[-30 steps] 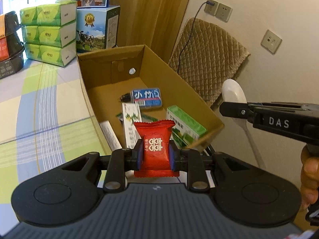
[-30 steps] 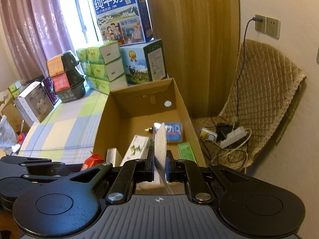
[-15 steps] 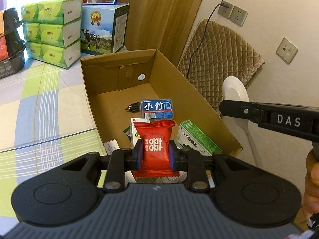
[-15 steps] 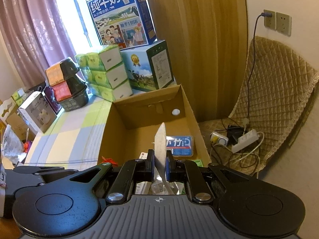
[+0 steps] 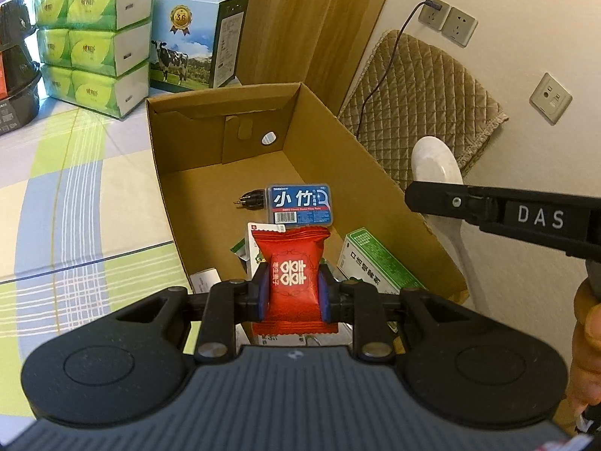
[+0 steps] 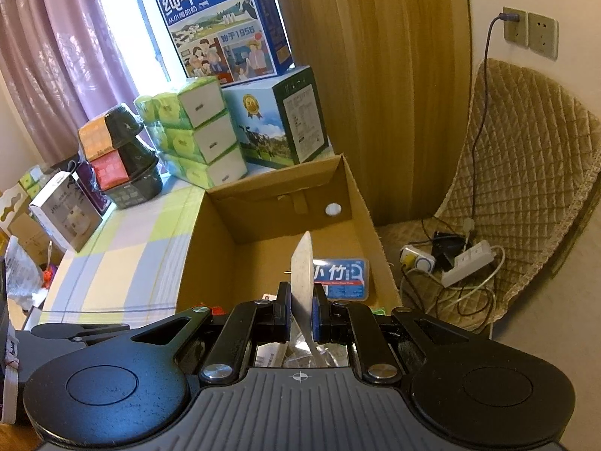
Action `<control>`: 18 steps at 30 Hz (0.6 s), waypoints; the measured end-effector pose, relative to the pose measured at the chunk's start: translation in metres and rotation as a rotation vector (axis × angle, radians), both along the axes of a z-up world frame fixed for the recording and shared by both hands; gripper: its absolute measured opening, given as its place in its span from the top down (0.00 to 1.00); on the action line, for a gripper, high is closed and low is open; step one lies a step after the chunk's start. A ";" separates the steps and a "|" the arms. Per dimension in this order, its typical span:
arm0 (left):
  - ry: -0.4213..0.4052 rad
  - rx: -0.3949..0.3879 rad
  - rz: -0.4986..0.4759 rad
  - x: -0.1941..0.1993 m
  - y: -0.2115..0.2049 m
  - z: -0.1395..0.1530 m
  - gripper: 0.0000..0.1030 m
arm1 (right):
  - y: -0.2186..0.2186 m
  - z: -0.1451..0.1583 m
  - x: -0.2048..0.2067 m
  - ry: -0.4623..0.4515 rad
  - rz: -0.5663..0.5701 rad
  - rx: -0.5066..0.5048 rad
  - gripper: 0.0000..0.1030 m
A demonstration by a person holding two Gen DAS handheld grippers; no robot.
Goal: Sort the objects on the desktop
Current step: 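Lower candy into box and open left tool while right tool drops spoon inside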
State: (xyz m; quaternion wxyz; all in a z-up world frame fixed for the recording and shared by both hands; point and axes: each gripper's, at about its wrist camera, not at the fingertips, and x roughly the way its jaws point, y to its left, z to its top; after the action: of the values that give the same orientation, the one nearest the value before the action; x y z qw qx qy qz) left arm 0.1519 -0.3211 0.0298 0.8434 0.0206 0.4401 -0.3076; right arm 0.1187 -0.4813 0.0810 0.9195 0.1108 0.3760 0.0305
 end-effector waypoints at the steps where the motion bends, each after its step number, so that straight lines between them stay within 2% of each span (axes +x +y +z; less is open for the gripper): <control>1: 0.001 0.000 0.001 0.001 0.000 -0.001 0.80 | 0.000 0.000 0.001 0.000 0.000 0.001 0.93; 15: -0.002 0.006 0.009 0.013 -0.001 -0.006 0.79 | 0.004 -0.003 0.012 0.000 0.004 -0.007 0.93; 16: -0.006 0.013 0.008 0.014 -0.002 -0.006 0.70 | 0.004 -0.003 0.012 0.000 0.004 -0.008 0.93; 17: -0.012 0.020 0.013 0.015 -0.001 -0.005 0.48 | 0.005 -0.003 0.012 0.000 0.003 -0.009 0.93; 18: -0.022 0.022 0.021 0.015 0.000 -0.005 0.43 | 0.005 -0.004 0.013 0.001 0.003 -0.009 0.93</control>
State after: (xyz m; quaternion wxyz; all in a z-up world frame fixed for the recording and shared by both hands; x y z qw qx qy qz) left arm 0.1666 -0.3212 0.0251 0.8510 0.0287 0.4345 -0.2935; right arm 0.1314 -0.4765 0.0773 0.9198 0.1061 0.3766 0.0300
